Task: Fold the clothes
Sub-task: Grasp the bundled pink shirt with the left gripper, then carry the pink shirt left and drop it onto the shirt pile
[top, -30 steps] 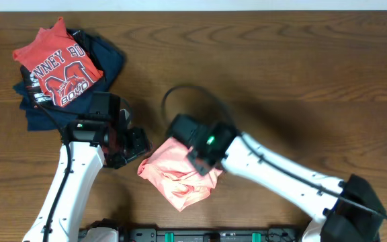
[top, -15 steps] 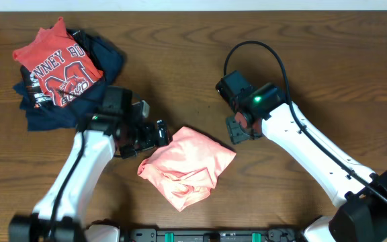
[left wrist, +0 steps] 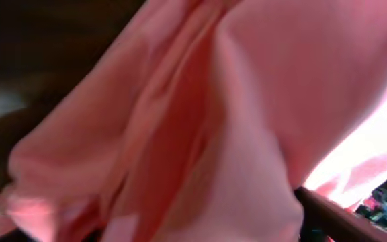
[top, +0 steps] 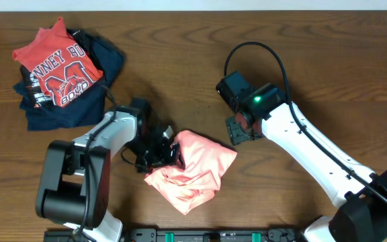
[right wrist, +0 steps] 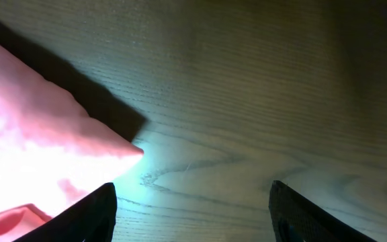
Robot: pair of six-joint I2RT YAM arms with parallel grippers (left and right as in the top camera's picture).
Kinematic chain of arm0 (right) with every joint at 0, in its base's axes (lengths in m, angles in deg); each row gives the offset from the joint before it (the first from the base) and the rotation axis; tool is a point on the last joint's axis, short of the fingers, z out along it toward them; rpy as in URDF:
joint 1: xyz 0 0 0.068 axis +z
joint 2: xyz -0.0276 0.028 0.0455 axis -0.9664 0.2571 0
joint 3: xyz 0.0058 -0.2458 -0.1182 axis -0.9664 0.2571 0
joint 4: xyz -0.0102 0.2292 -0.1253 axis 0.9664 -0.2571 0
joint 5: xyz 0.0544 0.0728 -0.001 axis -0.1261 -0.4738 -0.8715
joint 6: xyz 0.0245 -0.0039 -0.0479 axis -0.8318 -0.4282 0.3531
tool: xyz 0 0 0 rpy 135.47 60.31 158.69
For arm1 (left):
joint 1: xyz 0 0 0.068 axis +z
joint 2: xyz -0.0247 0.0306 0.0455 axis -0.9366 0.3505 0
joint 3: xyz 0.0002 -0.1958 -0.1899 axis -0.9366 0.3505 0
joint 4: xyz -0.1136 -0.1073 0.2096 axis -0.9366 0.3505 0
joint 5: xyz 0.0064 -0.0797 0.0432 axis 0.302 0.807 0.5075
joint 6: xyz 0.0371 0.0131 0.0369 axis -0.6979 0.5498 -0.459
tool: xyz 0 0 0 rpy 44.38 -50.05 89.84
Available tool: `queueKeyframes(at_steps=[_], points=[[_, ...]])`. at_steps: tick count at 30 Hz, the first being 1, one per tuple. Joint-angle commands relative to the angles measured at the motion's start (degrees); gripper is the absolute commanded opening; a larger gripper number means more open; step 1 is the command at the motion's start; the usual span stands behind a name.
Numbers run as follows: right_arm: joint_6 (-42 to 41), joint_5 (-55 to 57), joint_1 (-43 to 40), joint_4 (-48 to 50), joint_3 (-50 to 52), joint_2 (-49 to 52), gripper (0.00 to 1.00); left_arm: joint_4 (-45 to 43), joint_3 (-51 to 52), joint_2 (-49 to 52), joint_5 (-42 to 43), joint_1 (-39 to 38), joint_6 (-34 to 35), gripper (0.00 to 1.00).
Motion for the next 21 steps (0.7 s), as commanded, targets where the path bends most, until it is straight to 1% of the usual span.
queueKeyframes(at_steps=[1, 2, 4, 5, 6, 14, 17, 21], points=[[-0.74, 1.03, -0.26, -0.17, -0.92, -0.92, 0.70, -1.44, 0.57, 1.46, 1.03, -1.03, -2.75, 0.62], [-0.74, 1.01, -0.26, -0.20, -0.92, -0.92, 0.70, -2.27, 0.57, 1.46, 1.01, -1.01, -2.75, 0.49], [-0.74, 1.03, -0.28, -0.42, -0.92, -0.92, 0.70, -4.11, 0.50, 1.33, 0.83, -0.72, -2.75, 0.28], [-0.74, 1.03, -0.26, -0.52, -0.92, -0.92, 0.69, -4.92, 0.33, 1.27, 0.50, -0.46, -2.73, 0.15], [-0.74, 1.03, -0.26, -0.70, -0.92, -0.92, 0.69, -5.73, -0.37, 1.20, -0.35, 0.02, -2.71, 0.06], [-2.10, 4.15, -1.29, -1.90, -0.92, -0.96, 0.67, -4.68, -11.10, -1.84, -9.18, 4.31, -1.29, 0.06], [-2.29, 4.46, -2.43, -2.49, -0.92, -1.07, 0.64, -4.63, -15.82, -4.02, -13.46, 6.64, 0.22, 0.06], [-2.32, 4.44, -4.13, -2.56, -0.92, -1.44, 0.64, -5.27, -21.31, -7.06, -20.04, 10.19, 0.33, 0.06]])
